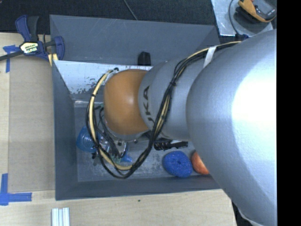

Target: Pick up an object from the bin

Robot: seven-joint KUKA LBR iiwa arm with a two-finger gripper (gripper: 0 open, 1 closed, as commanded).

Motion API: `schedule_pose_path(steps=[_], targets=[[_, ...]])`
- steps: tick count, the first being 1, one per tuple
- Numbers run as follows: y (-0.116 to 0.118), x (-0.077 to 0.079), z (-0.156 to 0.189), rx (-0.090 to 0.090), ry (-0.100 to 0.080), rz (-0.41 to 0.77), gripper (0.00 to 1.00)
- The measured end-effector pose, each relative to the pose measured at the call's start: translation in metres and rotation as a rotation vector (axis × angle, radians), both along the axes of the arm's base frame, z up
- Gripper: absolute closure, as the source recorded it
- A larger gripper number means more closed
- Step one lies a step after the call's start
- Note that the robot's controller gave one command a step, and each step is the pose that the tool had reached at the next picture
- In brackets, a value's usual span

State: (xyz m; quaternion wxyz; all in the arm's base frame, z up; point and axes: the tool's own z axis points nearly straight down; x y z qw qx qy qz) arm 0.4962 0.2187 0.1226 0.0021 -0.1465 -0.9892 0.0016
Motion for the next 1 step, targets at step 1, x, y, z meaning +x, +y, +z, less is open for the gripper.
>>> schedule_pose_path(steps=[1], targets=[[-0.0007,-0.0010,0.0153,-0.002,0.004,0.000,1.00]])
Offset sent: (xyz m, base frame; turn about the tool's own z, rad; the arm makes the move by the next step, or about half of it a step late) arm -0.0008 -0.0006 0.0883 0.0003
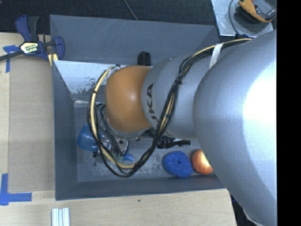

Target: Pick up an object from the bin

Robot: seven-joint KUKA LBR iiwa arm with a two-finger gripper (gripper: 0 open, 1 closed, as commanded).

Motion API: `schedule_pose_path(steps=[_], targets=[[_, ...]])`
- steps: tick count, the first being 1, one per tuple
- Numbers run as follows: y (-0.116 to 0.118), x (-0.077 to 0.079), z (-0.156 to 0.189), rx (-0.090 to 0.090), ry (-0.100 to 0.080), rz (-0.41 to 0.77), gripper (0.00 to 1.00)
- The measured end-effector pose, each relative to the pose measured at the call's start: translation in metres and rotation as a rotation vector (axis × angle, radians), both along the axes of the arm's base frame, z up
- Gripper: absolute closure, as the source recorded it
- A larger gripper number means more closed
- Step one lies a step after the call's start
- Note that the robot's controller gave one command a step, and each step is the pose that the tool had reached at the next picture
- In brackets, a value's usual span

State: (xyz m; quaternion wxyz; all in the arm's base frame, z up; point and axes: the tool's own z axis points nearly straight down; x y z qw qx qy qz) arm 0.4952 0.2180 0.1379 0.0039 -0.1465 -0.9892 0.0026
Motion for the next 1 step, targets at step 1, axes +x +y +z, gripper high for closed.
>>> schedule_pose_path(steps=[1], targets=[[-0.0010,-0.0010,0.0357,-0.003,0.006,0.001,1.00]])
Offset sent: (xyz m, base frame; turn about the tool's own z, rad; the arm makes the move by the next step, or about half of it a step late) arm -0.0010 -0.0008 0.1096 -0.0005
